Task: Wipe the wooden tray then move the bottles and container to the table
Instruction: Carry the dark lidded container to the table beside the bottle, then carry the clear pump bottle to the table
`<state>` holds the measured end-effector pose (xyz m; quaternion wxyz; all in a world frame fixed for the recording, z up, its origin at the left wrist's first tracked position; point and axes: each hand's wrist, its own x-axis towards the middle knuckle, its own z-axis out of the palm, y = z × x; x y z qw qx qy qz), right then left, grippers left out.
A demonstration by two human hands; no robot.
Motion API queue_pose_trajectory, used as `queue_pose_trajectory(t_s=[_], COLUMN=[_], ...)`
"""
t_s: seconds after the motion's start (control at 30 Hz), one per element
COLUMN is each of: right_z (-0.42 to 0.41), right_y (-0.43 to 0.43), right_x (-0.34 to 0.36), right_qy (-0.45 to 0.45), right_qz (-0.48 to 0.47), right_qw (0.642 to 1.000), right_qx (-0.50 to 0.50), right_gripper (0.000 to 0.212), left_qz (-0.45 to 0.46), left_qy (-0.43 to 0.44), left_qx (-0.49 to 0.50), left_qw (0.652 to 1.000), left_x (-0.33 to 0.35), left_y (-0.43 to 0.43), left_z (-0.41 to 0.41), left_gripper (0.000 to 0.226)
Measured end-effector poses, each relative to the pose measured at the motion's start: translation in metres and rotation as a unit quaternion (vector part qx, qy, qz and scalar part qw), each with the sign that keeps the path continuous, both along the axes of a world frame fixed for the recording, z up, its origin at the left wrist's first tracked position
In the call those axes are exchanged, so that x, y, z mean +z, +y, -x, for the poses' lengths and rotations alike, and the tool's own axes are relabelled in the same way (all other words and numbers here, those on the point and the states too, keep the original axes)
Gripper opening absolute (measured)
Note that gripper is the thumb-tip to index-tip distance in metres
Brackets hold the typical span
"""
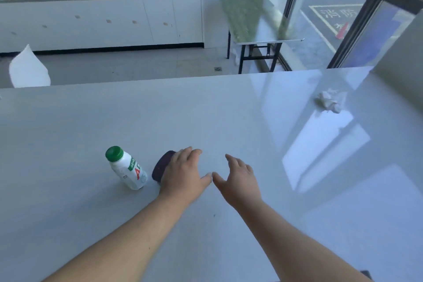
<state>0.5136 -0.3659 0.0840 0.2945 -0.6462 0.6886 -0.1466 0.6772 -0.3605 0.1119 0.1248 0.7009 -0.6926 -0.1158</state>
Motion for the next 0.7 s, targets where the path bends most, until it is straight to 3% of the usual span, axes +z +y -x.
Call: queue_pose_trajectory(t_s=[0.1, 0.23, 0.43, 0.7], right_z=[0.085, 0.217, 0.403, 0.575], right_y=[0.015, 0.062, 0.193, 0.441], right_x=[0.013, 0.031, 0.046, 0.047], right_qy=[0.125, 0.220, 0.246, 0.244], right_qz=[0.043, 0.041, -0.009, -0.072], right_qw=[0.991, 0.973, 0.943, 0.858], right_qx=[0.002, -0.062, -0.226, -0.446], right_gripper=[0.085, 0.091, 0.094, 0.090], left_qz=[-0.012, -0.038, -0.045, -0.054], left_qy=[-0.029, -0.065, -0.083, -0.048], left_qx=[-0.076, -0.175, -0.349, -0.562], left_qw=[0.997, 0.982, 0.932, 0.824], left_x=[0.013, 0.025, 0.037, 0.047], left_y=[-0.006, -0.002, 0.053, 0.234], left_z=[0.064, 0.183, 0.392, 0.653], left_gripper=[0.080, 0.091, 0.098, 0.094])
